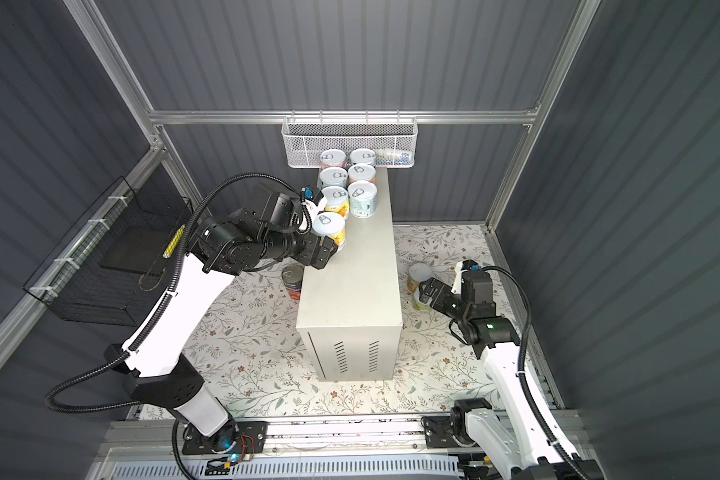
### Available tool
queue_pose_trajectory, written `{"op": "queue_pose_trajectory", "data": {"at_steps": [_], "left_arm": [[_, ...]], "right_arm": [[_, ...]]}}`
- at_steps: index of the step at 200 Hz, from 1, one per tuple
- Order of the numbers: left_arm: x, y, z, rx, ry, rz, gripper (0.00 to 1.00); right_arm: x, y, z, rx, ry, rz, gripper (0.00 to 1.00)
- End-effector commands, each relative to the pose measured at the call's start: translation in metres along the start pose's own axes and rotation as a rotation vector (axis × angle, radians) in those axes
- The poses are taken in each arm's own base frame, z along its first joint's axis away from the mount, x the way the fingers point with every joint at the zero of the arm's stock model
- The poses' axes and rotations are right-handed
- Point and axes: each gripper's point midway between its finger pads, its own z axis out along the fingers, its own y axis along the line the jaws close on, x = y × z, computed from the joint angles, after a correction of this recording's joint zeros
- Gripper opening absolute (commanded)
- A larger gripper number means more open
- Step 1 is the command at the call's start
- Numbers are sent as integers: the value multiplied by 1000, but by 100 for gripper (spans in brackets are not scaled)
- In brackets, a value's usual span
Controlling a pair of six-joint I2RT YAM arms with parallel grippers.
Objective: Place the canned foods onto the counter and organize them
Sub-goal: 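Lower the yellow can with the left gripper in front of the pineapple can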
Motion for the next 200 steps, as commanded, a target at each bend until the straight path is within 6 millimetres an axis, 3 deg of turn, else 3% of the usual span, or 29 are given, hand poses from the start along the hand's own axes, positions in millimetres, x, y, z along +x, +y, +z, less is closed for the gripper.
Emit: {"op": "queue_pose_trajectory", "data": {"at_steps": [1, 70, 200], "left_arm": [[-5, -6, -3, 22, -34, -5, 88], [-8, -2, 11, -11, -35, -12, 79], [-5, 9, 32, -79, -23, 13, 81]], "right_arm": [[-3, 7, -3, -30, -14, -1, 99], [-5, 10, -5, -34, -15, -4, 99], [-5, 10, -1, -32, -10, -3, 99]]}}
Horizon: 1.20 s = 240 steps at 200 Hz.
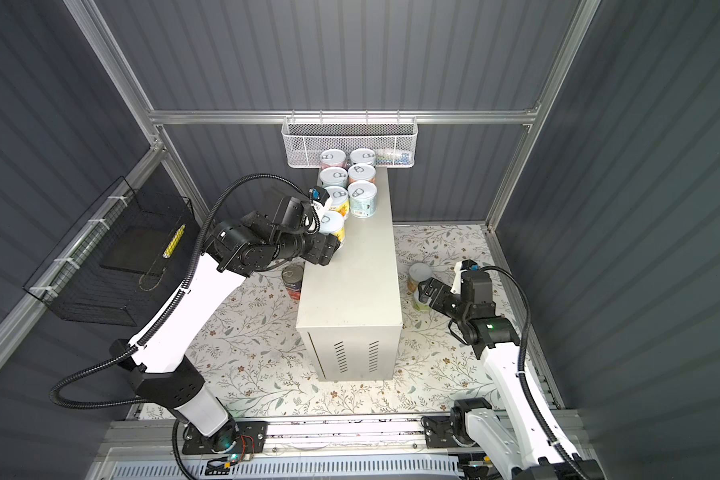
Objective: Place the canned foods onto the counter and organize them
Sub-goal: 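Lower the yellow can with the left gripper in front of the pineapple can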
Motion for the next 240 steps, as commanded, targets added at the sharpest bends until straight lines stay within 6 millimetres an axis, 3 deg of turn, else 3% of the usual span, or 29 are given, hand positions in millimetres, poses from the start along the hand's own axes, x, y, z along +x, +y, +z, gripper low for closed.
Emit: {"op": "queue_pose_trajectory", "data": {"at_steps": [1, 240], "left_arm": [[1, 2, 9, -18, 4, 17, 81], [-13, 11, 30, -37, -24, 14, 80]], "right_arm": [[-6, 8, -2, -26, -16, -7, 99], [-3, 5, 12, -27, 1, -11, 99]]}}
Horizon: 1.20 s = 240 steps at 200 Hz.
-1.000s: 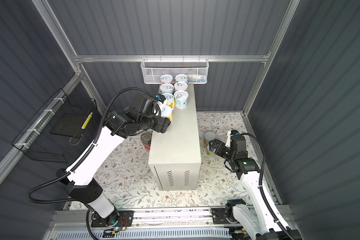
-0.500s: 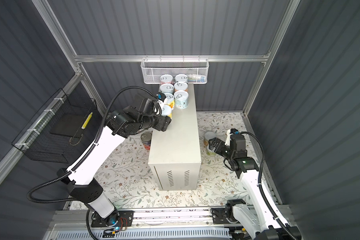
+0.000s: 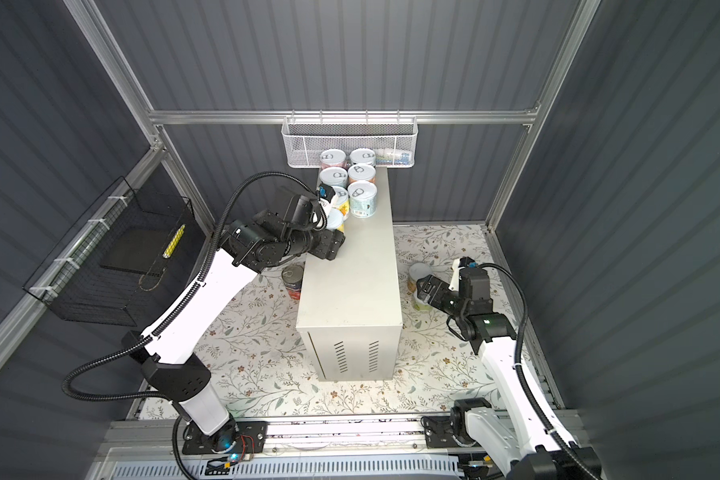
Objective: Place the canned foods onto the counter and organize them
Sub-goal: 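Lower the yellow can with the left gripper in front of the pineapple can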
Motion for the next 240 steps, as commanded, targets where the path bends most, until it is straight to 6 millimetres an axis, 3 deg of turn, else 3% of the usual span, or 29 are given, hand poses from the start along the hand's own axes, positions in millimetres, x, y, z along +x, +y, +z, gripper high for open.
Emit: {"op": "queue_pose_trajectory", "data": {"at_steps": [1, 240], "left_arm": [[-3, 4, 5, -6, 0, 15, 80], [-6, 0, -3, 27, -53, 6, 86]], "right_arm": [[1, 3, 1, -13, 2, -9, 99], [4, 0, 4, -7, 9, -6, 99]]}}
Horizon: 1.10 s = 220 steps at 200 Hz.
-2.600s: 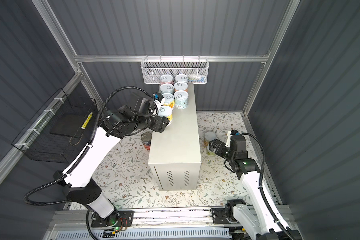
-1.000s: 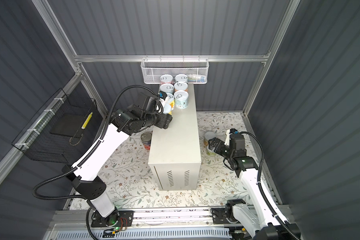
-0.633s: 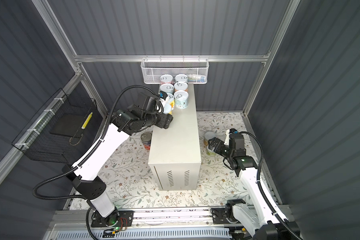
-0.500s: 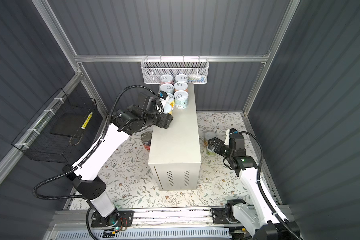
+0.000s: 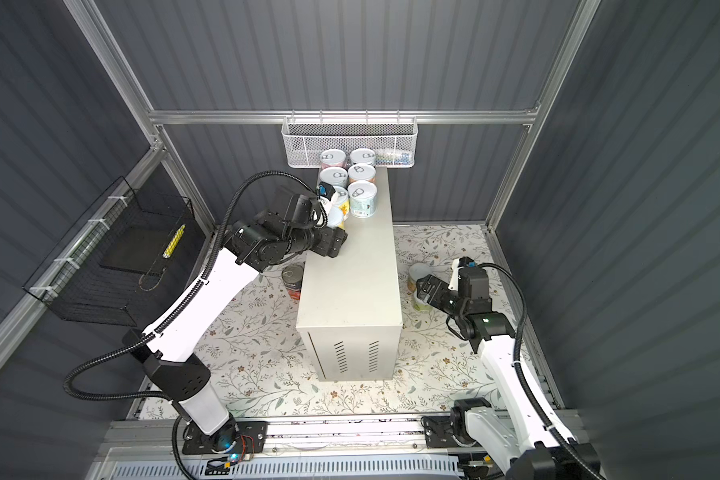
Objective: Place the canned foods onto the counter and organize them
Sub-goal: 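Lower the yellow can with the left gripper in front of the pineapple can, then open the left gripper and withdraw it down beside the cabinet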
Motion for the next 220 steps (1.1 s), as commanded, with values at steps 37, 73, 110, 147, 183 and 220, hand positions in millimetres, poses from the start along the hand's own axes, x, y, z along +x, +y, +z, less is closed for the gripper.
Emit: {"op": "queue_pose_trajectory", "data": {"at_steps": [37, 73, 110, 147, 183, 220], "left_arm": [[-3, 20, -26, -80, -33, 39, 100], [-6, 11, -65, 0, -139, 102, 100], [10, 11, -86, 25, -106, 117, 100], [41, 37, -90, -109, 5, 29, 99], [53, 71, -97, -225, -43, -68, 100], [50, 103, -95, -297, -91, -138, 100]], "right_arm": [[4, 1, 1, -11, 4, -10, 99], [3, 2, 1, -12, 3, -3, 99], [-2, 3, -2, 1, -5, -15, 99], [-9, 7, -6, -2, -19, -32, 99], [-16, 5, -5, 29, -30, -57, 99], [-13, 5, -6, 32, -10, -43, 99]]}}
